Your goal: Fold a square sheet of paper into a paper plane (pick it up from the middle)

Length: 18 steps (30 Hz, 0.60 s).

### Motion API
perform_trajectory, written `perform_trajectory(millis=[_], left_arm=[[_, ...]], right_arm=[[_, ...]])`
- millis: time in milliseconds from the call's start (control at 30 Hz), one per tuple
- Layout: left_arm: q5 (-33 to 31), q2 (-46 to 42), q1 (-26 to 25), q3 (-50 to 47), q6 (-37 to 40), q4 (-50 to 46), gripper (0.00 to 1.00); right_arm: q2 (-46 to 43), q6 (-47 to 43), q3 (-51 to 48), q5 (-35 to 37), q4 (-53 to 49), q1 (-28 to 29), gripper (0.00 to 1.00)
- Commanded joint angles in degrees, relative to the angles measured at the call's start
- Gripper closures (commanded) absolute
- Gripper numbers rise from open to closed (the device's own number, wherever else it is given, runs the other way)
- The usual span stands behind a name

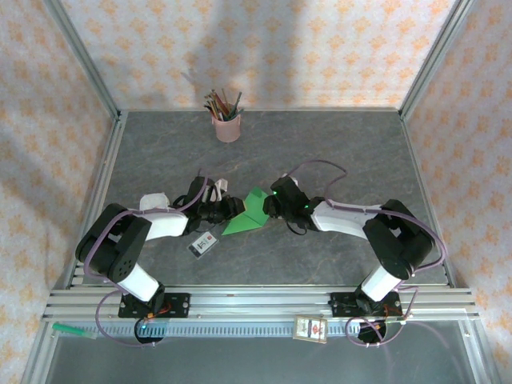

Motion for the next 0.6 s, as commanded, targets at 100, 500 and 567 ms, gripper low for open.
perform_trajectory(millis=[100,500,567], left_arm=[[0.58,0.77,0.57,2.57,2.26,-0.89,0.73],[0.48,6.1,2.54,1.97,3.27,0.77,0.77],[0.75,6.71,3.04,1.5,3.18,1.45,0.78]], right_arm=[[0.55,-1.08,-0.2,1.05,-0.67,0.04,0.63],[0.15,-1.39,-0.41,1.31,-1.19,0.02,0.63],[0.09,-1.5,-0.5,1.19,-1.12,0.01,0.63]])
